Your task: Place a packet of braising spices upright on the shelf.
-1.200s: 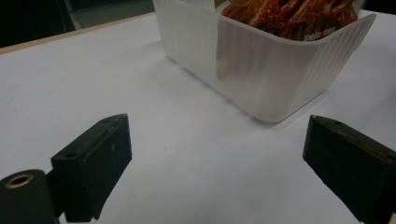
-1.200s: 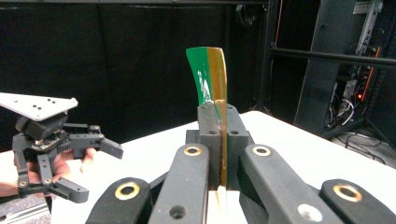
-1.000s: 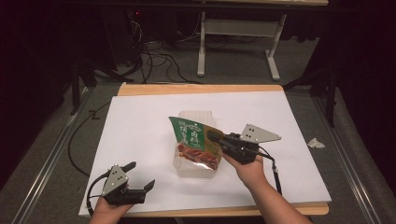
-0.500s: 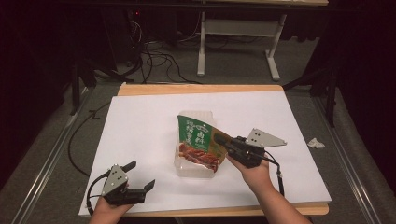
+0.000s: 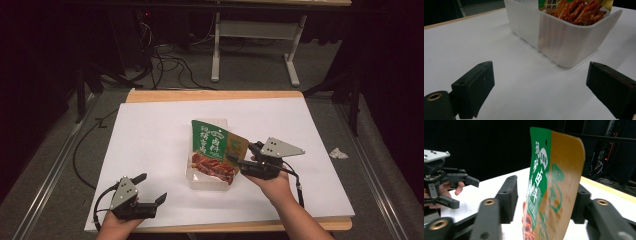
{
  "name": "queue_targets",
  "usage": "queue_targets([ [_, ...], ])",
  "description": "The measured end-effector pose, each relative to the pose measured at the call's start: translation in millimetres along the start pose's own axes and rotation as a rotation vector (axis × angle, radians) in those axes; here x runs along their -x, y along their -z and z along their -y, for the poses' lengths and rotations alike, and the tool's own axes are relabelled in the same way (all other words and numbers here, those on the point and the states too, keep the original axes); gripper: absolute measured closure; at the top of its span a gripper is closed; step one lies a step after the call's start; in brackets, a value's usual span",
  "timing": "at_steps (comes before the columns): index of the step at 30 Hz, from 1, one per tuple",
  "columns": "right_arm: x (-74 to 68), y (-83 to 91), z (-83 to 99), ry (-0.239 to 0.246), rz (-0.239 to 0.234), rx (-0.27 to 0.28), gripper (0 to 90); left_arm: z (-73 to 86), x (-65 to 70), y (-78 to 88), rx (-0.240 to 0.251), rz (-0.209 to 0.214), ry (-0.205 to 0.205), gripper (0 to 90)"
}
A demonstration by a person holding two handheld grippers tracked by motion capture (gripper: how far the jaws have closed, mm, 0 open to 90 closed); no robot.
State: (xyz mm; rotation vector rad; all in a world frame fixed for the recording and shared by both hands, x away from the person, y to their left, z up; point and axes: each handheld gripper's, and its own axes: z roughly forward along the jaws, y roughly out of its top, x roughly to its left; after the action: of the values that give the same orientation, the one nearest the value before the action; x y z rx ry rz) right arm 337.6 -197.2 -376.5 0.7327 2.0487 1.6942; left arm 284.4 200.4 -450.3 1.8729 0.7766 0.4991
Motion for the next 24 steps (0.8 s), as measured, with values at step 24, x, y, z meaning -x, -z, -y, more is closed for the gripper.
queue_targets([
  [24,11.7,34.7,5.6,-0.054,0.061,-0.007,12.5,0.0,0.4,-0.5,-0.002,0.001,0.001,8.6],
])
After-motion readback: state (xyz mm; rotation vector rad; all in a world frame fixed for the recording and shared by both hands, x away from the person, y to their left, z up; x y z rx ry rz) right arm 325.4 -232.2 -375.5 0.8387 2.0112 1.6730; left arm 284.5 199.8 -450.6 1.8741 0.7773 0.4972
